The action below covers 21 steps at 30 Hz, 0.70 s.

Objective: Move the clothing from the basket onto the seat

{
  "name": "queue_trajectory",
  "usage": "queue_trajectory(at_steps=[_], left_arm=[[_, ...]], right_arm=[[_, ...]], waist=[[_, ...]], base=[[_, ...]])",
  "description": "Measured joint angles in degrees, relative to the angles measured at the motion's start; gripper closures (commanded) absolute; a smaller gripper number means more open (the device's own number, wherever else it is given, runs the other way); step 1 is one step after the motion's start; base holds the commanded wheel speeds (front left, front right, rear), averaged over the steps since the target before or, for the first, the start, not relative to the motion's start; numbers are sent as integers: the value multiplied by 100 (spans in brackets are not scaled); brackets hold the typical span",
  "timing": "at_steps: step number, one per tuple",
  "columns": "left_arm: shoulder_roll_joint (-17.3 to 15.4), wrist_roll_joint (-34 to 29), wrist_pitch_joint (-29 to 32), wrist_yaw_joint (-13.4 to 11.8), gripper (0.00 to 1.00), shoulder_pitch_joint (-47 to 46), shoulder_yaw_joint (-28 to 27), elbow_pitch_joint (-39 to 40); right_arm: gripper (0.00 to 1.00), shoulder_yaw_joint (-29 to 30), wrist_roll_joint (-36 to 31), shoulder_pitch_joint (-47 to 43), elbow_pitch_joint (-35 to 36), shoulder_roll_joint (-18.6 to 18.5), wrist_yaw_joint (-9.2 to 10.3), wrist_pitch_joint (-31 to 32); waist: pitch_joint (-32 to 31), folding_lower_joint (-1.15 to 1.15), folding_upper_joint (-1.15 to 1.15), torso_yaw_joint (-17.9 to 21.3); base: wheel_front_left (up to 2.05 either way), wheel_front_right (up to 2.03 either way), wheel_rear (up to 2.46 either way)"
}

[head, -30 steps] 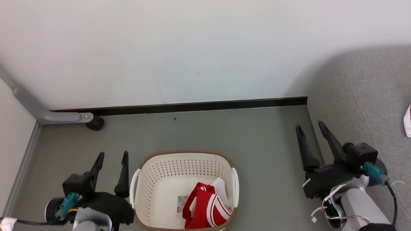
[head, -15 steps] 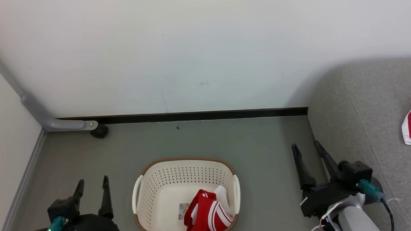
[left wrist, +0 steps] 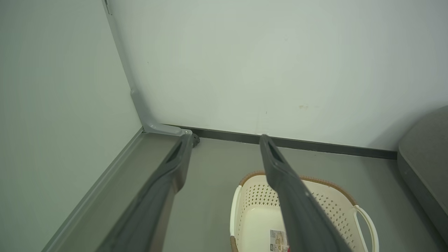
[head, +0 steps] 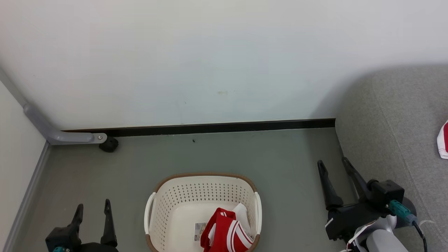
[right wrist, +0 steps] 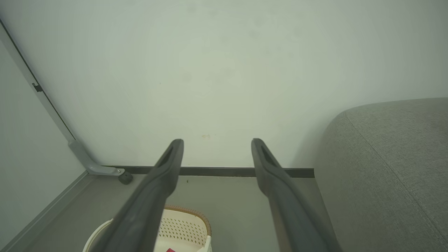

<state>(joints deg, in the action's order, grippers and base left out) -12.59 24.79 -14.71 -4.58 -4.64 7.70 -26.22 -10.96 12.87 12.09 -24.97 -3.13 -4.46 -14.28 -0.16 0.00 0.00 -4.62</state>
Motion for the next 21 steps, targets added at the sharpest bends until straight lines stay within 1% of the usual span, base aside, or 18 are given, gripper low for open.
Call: queue_trajectory(at_steps=[4,8,11,15,21], left_arm=[[26,-44,1,-1,0,65,-44,42],[91,-86,1,3,0,65,-82,98],[126,-130,0,13,0,65,-98,130],[172,-143,0,66,0,75,-121,223],[197,-170,0,216,0,124,-130,264]], right_arm=[[0,-36,69,1,48,3,93,0],[0,-55,76,1,54,3,101,0],[0,-62,77,1,70,3,146,0],[0,-99,82,2,177,4,152,0],[0,-209,125,21,338,4,254,-1]], waist=[[16,0,0,9],[32,0,0,25],[45,0,0,40],[104,0,0,56],[297,0,0,82]], base=[[0,0,0],[0,0,0],[0,0,0],[0,0,0],[0,0,0]])
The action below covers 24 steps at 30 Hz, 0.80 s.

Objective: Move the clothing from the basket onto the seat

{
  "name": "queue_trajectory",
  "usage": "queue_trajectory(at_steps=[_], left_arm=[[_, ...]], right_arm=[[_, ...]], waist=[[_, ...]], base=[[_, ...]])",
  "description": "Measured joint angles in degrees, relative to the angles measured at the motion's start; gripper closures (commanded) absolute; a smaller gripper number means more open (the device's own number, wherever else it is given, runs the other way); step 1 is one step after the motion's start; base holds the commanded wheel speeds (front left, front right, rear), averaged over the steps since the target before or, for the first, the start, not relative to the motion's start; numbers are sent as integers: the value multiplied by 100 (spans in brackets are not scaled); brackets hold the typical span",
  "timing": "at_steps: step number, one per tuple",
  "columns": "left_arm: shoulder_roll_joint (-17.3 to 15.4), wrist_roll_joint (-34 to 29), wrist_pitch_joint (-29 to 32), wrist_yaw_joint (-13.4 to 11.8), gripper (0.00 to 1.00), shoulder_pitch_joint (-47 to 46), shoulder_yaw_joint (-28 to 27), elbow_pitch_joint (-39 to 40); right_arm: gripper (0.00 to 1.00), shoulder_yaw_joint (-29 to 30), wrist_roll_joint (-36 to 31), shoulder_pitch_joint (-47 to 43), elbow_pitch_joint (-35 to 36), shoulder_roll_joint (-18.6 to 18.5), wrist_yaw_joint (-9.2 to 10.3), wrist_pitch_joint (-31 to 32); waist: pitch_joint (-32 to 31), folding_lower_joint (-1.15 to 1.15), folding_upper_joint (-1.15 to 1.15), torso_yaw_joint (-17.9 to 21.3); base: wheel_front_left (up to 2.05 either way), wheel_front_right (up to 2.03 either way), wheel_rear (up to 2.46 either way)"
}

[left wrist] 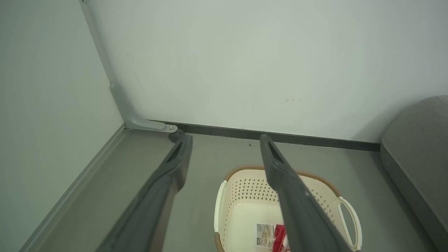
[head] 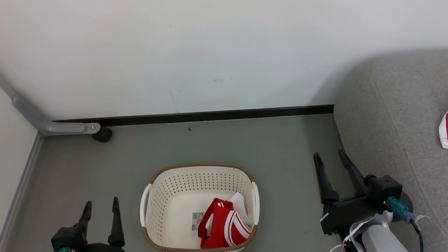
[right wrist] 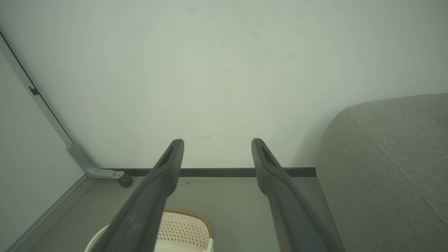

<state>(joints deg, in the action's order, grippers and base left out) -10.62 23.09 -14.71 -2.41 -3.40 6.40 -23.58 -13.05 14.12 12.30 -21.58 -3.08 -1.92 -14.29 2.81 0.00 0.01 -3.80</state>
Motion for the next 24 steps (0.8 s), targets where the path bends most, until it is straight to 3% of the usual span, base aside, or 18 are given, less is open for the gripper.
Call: queue_trajectory(at_steps=[10,24], left_arm=[[157,-53,0,356,0,-56,94,36],[210,-152,0,765,0,-851,276,-162]], right_arm=[[0,-169,-13,246,348,-3,282,0],[0,-456,-220,1077,810,-18,599,-1]], waist=[[578,0,0,59],[1674,-1,0,225]], base=[[0,0,0],[0,0,0]])
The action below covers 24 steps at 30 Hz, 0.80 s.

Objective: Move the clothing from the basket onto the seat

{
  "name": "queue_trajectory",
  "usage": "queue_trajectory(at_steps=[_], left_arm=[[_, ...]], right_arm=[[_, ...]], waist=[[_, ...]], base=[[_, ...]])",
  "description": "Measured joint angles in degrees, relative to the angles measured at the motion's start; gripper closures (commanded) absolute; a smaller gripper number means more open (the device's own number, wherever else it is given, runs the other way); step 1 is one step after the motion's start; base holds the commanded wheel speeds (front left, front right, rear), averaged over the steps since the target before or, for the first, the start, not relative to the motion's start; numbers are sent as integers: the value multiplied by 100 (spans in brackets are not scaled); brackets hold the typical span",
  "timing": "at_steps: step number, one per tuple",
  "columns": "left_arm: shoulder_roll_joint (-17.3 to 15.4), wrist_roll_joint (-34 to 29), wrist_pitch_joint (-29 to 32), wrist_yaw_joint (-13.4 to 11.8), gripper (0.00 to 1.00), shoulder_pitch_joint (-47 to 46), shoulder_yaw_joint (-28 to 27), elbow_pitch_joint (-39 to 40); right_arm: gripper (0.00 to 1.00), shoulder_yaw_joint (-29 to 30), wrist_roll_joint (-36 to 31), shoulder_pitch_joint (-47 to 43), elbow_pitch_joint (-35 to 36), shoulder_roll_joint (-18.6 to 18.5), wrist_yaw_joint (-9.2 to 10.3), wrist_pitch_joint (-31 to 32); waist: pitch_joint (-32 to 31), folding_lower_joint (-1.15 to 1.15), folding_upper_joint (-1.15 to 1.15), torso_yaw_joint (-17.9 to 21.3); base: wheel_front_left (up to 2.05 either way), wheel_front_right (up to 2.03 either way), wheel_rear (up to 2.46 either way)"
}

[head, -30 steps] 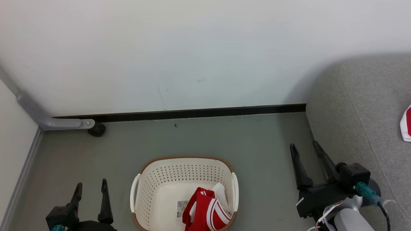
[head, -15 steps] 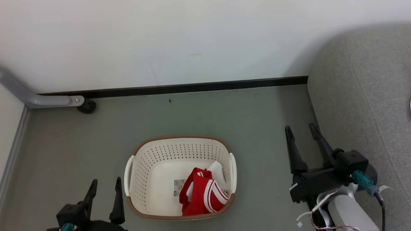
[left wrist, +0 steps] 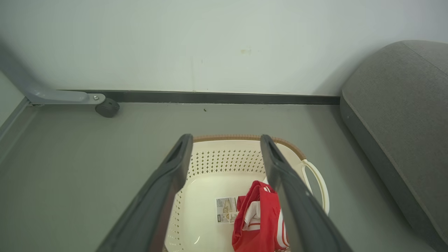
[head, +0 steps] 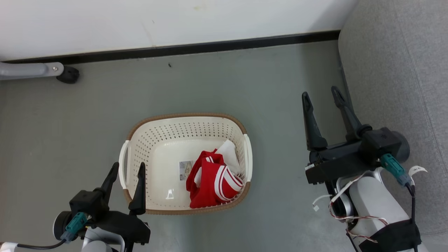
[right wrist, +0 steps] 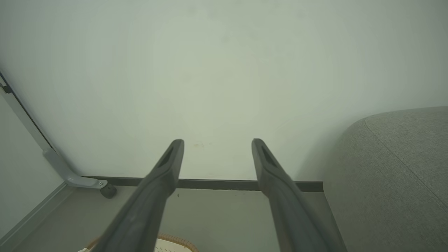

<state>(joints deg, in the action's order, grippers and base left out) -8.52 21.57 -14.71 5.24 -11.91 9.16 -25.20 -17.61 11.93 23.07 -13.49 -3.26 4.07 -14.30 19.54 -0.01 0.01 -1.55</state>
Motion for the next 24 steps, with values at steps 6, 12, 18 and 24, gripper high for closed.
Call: queue_trajectory(at_steps=[6,12,18,24], left_arm=[[8,-8,0,91,0,-252,154,-115],[-14,-67,0,185,0,-687,467,-258],[-187,-118,8,192,0,-1186,740,-457],[-330,-121,204,232,0,-1815,1120,-691]], right_arm=[[0,-10,-102,263,147,-2,55,-2],[0,27,-196,635,348,-11,125,-25],[0,-108,-224,1037,559,-16,201,-41],[0,-348,-223,1314,724,-29,256,-42]], waist=[[420,0,0,79],[927,0,1,179],[1437,0,0,285],[2033,0,0,417]], base=[[0,0,0],[0,0,0],[0,0,0],[0,0,0]])
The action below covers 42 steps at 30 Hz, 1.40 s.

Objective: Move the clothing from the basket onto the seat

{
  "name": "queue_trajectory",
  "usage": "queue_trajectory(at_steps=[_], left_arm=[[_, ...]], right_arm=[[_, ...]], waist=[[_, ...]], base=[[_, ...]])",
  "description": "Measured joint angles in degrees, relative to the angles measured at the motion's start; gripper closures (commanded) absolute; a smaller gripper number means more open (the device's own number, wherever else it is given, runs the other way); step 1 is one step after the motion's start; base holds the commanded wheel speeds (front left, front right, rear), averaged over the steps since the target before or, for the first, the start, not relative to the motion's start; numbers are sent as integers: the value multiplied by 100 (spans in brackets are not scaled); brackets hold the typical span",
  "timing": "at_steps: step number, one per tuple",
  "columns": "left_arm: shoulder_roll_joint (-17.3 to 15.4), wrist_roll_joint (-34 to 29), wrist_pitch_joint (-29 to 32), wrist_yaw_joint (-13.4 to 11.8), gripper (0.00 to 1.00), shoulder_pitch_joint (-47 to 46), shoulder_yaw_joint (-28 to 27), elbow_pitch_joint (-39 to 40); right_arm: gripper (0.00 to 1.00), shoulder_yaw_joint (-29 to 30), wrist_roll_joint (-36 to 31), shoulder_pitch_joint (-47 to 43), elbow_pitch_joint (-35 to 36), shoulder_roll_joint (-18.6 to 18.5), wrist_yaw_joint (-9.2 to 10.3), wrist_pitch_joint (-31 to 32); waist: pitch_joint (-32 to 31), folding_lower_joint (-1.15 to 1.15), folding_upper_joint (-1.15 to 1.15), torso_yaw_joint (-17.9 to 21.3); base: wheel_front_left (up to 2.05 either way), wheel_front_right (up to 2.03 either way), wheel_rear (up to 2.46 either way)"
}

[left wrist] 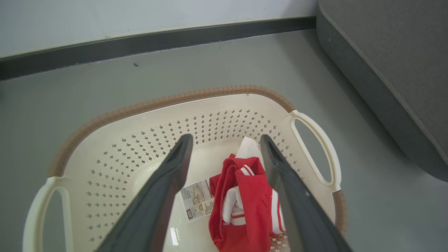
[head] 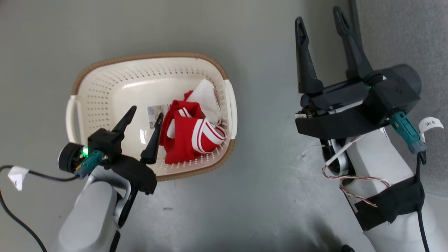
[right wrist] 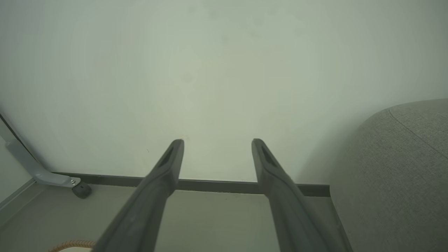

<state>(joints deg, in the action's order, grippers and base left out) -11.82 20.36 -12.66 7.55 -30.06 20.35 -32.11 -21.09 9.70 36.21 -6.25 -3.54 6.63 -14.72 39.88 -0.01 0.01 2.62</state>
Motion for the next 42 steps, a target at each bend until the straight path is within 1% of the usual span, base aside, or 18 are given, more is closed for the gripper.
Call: queue_trajectory(at_steps=[5,11,18,23,27,35,42], left_arm=[[-196,109,147,0,0,-285,327,-188],[-389,386,319,0,0,-525,649,-425],[-548,750,561,0,0,-777,854,-648],[-683,951,764,0,0,-1014,1004,-776],[-775,1222,958,0,0,-1183,1207,-794],[-907,1798,1369,0,0,-1543,1424,-803],[-1040,2203,1741,0,0,-1744,1798,-715]], right_arm=[[0,-165,45,176,32,-4,43,0],[0,-191,96,219,44,-7,49,0],[0,-194,162,231,113,-7,51,0],[0,-175,198,321,203,-7,51,0],[0,-181,208,328,261,-5,51,0],[0,-267,250,339,408,-5,51,0],[0,-356,372,376,461,-4,51,0]], waist=[[389,0,1,106],[764,0,0,247],[1105,1,0,387],[1295,1,0,479],[1427,1,0,548],[1672,1,-1,675],[1846,1,-1,791]], base=[[0,0,0],[0,0,0],[0,0,0],[0,0,0],[0,0,0],[0,0,0],[0,0,0]])
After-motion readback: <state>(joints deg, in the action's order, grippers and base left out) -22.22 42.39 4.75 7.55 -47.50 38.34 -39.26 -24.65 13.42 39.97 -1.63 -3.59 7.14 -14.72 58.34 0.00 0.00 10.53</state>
